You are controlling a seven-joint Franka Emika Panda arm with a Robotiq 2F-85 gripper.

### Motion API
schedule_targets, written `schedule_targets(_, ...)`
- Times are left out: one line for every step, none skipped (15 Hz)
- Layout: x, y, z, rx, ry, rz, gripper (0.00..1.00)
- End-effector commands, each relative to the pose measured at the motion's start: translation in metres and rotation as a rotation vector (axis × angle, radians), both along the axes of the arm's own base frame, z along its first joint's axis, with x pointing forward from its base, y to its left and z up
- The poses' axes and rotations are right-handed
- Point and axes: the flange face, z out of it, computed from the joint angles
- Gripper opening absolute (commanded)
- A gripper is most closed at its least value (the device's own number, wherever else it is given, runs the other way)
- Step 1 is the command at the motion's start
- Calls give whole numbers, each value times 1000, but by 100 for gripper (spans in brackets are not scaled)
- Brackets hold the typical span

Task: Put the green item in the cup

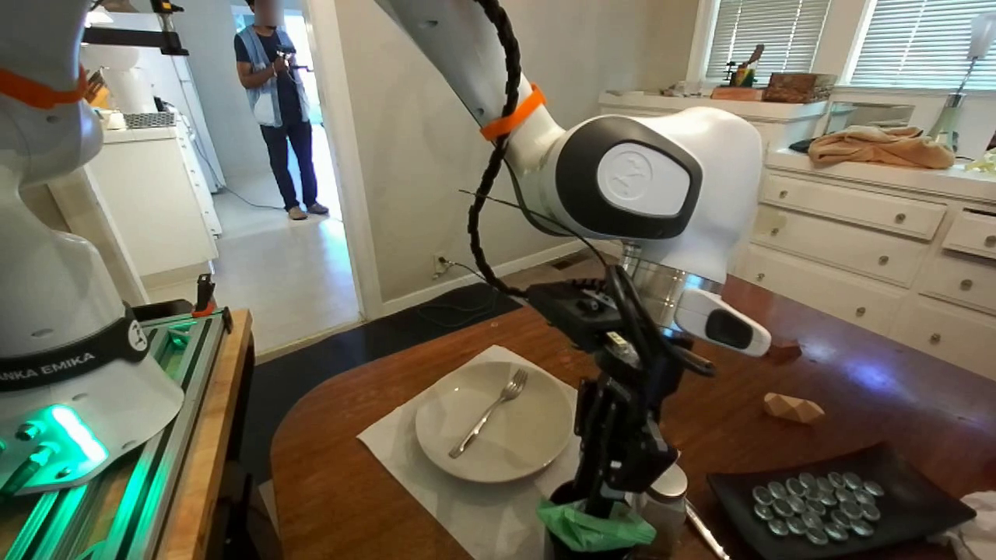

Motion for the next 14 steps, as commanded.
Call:
schedule_targets(7,1,30,-17,-50,-2,65)
schedule_targets(9,1,39,-23,-71,0,71)
schedule_targets(12,0,47,-26,-87,2,80)
schedule_targets(13,2,56,-29,-102,2,87)
schedule_targets(16,3,64,-29,-113,-4,94)
schedule_targets(17,5,73,-30,-118,-16,100)
schedule_targets(16,6,79,-33,-127,-24,100)
schedule_targets(14,6,86,-37,-135,-37,97)
schedule_targets(11,4,92,-44,-143,-47,72)
schedule_targets(7,2,95,-45,-150,-64,71)
schedule_targets(2,-1,100,-52,-153,-85,64)
schedule_targets(-3,-5,102,-55,-153,-107,56)
schedule_targets(-10,-9,102,-57,-147,-134,46)
schedule_targets(-18,-14,101,-59,-132,-166,39)
